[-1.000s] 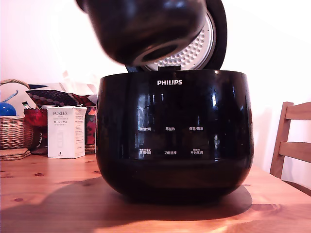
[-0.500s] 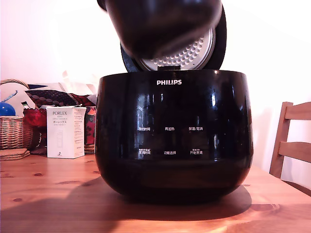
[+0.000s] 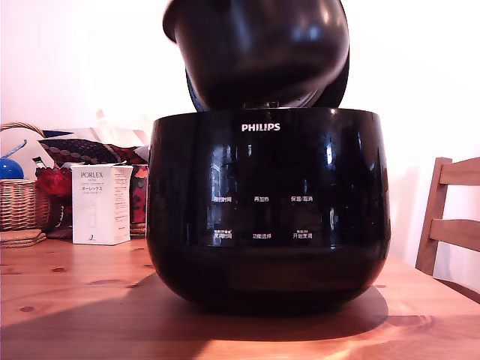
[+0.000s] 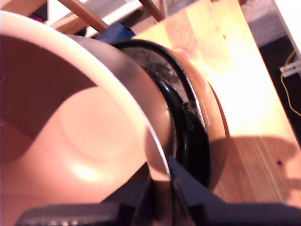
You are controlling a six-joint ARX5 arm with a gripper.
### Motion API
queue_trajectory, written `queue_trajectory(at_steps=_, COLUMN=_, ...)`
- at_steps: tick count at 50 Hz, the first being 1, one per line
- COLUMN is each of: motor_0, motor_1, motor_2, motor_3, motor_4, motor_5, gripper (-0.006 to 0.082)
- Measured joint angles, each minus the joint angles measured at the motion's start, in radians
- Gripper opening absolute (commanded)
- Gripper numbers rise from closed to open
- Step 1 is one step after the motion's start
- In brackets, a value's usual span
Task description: Place the pot you are holding inside the rice cooker
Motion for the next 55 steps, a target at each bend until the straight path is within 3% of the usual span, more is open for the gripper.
queue_trajectory(at_steps=16, motor_0=0.043, motor_1=0.058, motor_2=0.000, motor_3=-0.023, motor_4=-0.027, motor_5=0.057, gripper=-0.0024)
queue_trajectory(at_steps=55, motor_0=0.011, motor_1=0.112, motor_2=0.013, motor_3=-0.042, motor_4=-0.031, motor_5=0.110, gripper=-0.0024)
